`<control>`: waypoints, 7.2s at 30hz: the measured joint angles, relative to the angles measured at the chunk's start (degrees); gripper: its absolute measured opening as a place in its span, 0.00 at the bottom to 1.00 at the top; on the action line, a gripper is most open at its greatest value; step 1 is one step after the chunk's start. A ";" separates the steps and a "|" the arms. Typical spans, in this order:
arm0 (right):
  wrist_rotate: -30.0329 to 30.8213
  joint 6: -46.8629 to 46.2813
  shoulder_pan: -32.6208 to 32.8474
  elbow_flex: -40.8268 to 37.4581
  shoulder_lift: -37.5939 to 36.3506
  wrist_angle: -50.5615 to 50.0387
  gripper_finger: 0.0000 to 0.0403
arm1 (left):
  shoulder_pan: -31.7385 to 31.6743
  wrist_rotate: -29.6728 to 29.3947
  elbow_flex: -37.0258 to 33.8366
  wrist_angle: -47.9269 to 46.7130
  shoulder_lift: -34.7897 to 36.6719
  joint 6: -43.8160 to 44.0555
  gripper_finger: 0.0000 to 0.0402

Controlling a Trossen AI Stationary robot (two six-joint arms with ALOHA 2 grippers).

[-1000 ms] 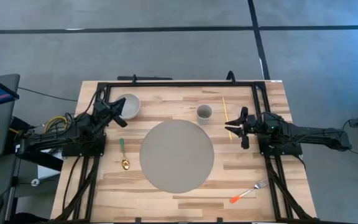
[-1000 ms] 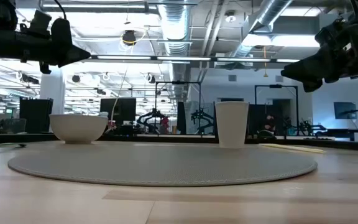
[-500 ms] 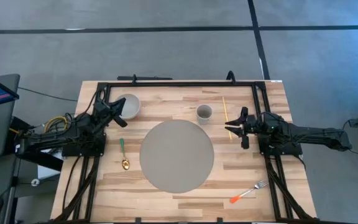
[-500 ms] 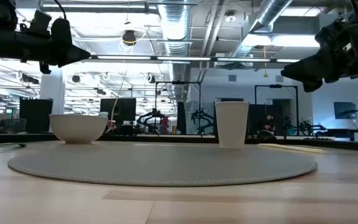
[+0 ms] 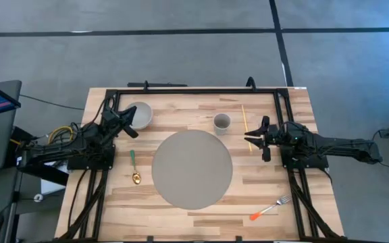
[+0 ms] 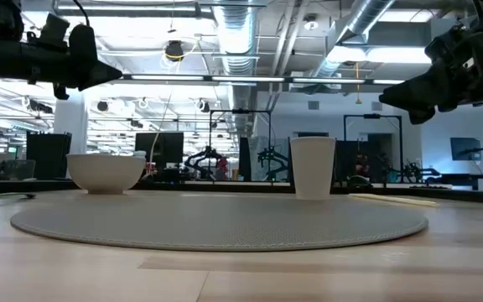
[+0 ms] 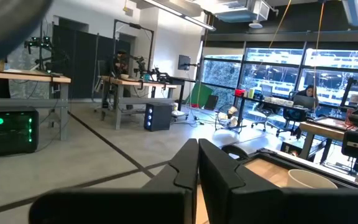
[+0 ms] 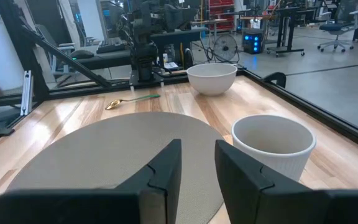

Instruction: Pick & Place Utensil

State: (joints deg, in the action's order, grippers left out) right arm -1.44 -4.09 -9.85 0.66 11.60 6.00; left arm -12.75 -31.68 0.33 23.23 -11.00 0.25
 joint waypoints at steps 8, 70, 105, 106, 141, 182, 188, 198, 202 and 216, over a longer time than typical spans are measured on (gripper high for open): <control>0.01 0.00 0.02 -0.01 0.00 0.00 0.23 | -0.01 -0.01 0.00 0.00 -0.01 0.00 0.03; -0.01 0.00 0.01 0.00 0.00 0.00 0.23 | -0.01 0.00 0.01 -0.01 0.00 0.00 0.03; -0.01 0.02 0.00 0.01 0.00 -0.02 0.23 | -0.01 -2.60 -0.01 -0.01 -0.01 0.00 0.03; -0.01 0.00 0.00 0.01 0.00 -0.02 0.23 | -0.01 -2.60 0.01 0.01 -0.01 0.00 0.03; -0.01 0.00 0.01 0.01 0.00 0.00 0.23 | 0.01 -1.11 0.01 -0.01 0.00 0.00 0.03; 0.00 0.00 0.01 0.01 0.00 0.00 0.23 | 0.01 19.44 6.25 5.29 -4.92 -0.77 0.10; 0.05 0.02 0.00 0.01 0.00 0.04 0.23 | 0.01 15.75 22.39 -16.08 -16.04 -8.24 0.26; 0.40 0.10 -0.07 0.01 0.00 0.42 0.23 | -0.01 16.35 34.61 -51.44 -30.97 3.73 0.42; 0.40 0.08 0.04 0.01 0.00 0.37 0.23 | -0.01 15.88 34.59 -56.37 -35.42 8.00 0.41; 0.38 0.02 0.07 0.01 0.00 0.37 0.23 | -0.74 9.40 34.54 -54.88 -50.77 13.75 0.40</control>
State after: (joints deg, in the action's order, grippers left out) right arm -1.06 -4.08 -9.78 0.67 11.60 6.37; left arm -13.48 -22.28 34.87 -31.65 -61.77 14.00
